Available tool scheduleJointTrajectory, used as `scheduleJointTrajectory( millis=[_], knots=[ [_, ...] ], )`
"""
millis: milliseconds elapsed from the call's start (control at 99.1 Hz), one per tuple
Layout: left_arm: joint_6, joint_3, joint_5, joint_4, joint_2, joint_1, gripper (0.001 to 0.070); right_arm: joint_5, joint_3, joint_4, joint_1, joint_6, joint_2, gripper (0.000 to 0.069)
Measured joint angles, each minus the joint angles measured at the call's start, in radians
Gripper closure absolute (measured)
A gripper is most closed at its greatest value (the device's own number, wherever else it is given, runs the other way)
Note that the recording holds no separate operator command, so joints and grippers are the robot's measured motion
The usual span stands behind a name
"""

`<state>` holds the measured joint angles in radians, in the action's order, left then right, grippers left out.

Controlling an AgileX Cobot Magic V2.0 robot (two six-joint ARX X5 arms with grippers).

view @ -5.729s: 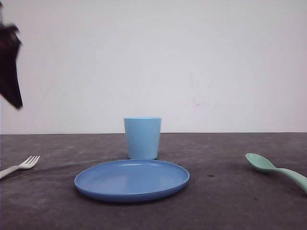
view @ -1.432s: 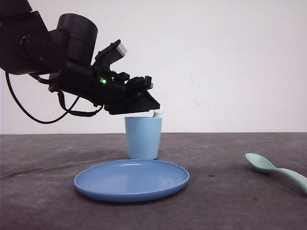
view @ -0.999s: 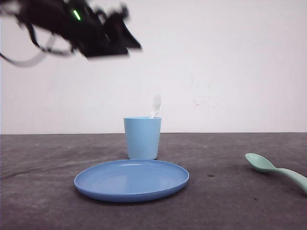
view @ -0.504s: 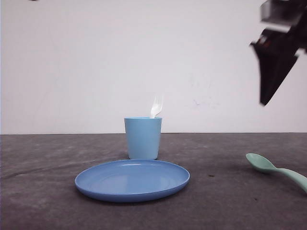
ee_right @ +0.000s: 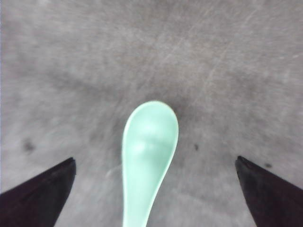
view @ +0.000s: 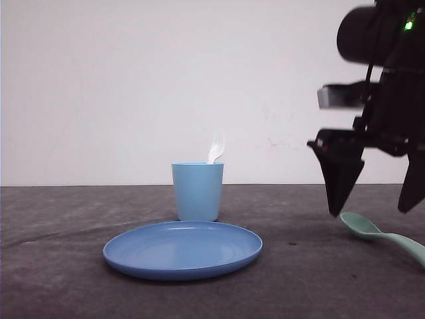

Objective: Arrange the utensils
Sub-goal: 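Lower the right gripper onto the mint-green spoon and close on it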

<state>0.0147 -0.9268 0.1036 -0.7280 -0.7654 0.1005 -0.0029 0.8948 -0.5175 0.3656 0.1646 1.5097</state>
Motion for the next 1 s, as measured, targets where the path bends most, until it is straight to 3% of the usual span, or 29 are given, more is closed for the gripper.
scheduleJointTrajectory(
  millis=[303, 706, 767, 888, 999],
  knots=[
    [-0.001, 0.000, 0.000, 0.002, 0.000, 0.000, 0.0474, 0.000, 0.000, 0.042, 0.001, 0.000, 0.068, 0.0013],
    [-0.004, 0.000, 0.000, 0.005, 0.000, 0.000, 0.0474, 0.005, 0.000, 0.079, 0.033, 0.002, 0.072, 0.0086],
    [-0.004, 0.000, 0.000, 0.006, 0.000, 0.000, 0.0474, 0.006, 0.000, 0.081, 0.033, 0.007, 0.073, 0.0125],
    [-0.008, 0.000, 0.000, 0.005, 0.000, 0.000, 0.0474, 0.007, 0.000, 0.080, 0.033, 0.008, 0.077, 0.0265],
    [-0.014, 0.000, 0.000, 0.006, 0.000, 0.000, 0.0474, 0.007, 0.000, 0.080, 0.033, 0.008, 0.077, 0.0317]
  ],
)
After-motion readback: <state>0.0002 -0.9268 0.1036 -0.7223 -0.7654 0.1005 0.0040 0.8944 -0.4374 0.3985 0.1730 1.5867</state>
